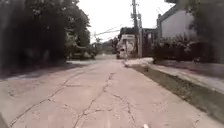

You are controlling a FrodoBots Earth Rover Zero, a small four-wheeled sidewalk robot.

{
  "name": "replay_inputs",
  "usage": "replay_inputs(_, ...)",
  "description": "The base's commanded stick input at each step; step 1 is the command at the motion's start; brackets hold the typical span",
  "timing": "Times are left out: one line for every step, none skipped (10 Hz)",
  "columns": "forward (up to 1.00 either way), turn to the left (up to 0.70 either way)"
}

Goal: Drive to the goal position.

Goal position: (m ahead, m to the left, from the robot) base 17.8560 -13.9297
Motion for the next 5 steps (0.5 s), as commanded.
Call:
replay_inputs(1.00, 0.02)
replay_inputs(1.00, 0.02)
replay_inputs(1.00, 0.02)
replay_inputs(1.00, 0.02)
replay_inputs(1.00, 0.02)
